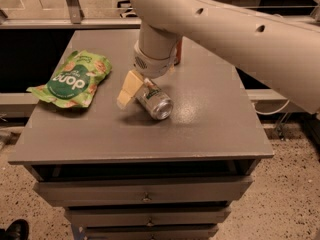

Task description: Place 7up can upright

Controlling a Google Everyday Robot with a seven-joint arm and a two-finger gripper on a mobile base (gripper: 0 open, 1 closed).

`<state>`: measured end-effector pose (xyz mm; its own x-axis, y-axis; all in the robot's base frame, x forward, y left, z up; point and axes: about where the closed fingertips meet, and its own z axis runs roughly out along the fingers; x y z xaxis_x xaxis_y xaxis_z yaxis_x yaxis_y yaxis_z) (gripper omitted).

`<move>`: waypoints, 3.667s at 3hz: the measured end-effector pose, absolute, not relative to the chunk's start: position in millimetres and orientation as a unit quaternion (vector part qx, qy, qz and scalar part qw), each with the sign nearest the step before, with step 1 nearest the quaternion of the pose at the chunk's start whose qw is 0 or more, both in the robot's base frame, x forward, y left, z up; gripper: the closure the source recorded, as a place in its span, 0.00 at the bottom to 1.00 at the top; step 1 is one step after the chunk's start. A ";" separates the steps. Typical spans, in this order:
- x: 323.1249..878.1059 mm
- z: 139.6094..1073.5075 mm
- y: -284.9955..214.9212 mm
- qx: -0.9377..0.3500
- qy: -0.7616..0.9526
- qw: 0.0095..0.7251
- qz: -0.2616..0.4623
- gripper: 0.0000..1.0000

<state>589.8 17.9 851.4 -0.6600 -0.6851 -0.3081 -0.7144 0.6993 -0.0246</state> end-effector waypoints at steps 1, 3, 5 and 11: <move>592.9 844.2 11.4 -0.369 0.918 0.145 0.034 0.16; 601.4 861.9 12.0 -0.351 0.920 0.174 0.026 0.78; 613.0 924.6 1.8 -0.400 0.864 0.296 0.081 1.00; 582.9 976.6 -4.2 -0.390 0.663 0.538 0.344 1.00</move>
Offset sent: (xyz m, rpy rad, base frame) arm 0.0102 -0.0107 -0.0088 -0.0493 -0.0202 -0.1080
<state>582.9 -4.2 976.6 -0.1165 -0.1469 -0.9823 -0.8875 0.4593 0.0366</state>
